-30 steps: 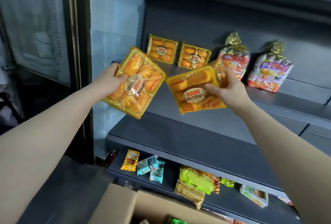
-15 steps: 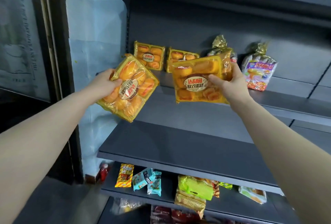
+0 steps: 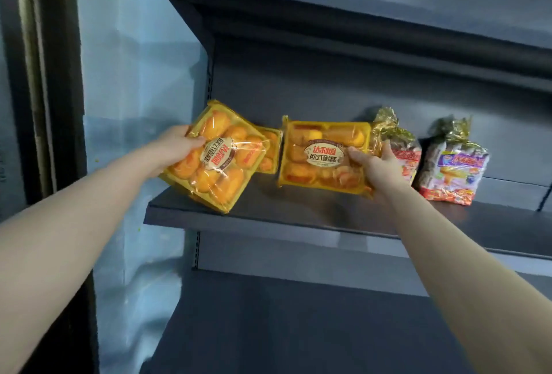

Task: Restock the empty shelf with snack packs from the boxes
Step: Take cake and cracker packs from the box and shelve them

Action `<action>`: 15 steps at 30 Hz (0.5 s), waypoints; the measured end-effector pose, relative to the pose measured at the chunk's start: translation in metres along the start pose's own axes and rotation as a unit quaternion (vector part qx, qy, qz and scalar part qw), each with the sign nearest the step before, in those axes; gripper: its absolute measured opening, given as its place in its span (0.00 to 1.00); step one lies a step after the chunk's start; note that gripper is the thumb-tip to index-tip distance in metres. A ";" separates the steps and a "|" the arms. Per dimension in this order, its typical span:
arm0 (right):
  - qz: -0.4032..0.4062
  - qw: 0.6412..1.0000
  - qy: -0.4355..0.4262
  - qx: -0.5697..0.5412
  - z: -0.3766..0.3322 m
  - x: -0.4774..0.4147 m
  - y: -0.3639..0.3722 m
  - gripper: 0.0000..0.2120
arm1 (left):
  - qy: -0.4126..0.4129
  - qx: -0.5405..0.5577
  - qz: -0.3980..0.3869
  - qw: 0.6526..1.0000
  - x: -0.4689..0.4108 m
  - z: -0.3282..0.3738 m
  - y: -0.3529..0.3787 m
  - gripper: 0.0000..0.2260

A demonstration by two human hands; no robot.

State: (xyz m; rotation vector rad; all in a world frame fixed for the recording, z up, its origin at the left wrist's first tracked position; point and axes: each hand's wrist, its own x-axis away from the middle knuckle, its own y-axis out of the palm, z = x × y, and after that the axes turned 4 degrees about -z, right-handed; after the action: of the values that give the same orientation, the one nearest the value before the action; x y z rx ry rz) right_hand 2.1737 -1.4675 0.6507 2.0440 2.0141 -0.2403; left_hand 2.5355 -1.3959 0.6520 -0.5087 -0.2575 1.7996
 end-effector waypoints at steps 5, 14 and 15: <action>0.001 1.000 0.028 0.012 0.032 -0.047 0.052 0.21 | -0.023 -0.034 -0.017 0.999 -0.049 -0.012 -0.031 0.17; -0.066 0.989 0.087 0.104 0.063 -0.107 0.108 0.46 | -0.020 -0.045 -0.005 0.999 -0.085 -0.035 -0.039 0.12; -0.075 0.987 0.084 0.119 0.063 -0.111 0.112 0.47 | -0.017 -0.051 -0.004 0.999 -0.088 -0.035 -0.038 0.12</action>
State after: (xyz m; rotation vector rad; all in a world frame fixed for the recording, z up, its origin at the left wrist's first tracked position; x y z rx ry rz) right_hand 2.2873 -1.5928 0.6313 2.1151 2.3473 -0.3635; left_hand 2.6034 -1.4715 0.6558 -0.5478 -0.3751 1.7945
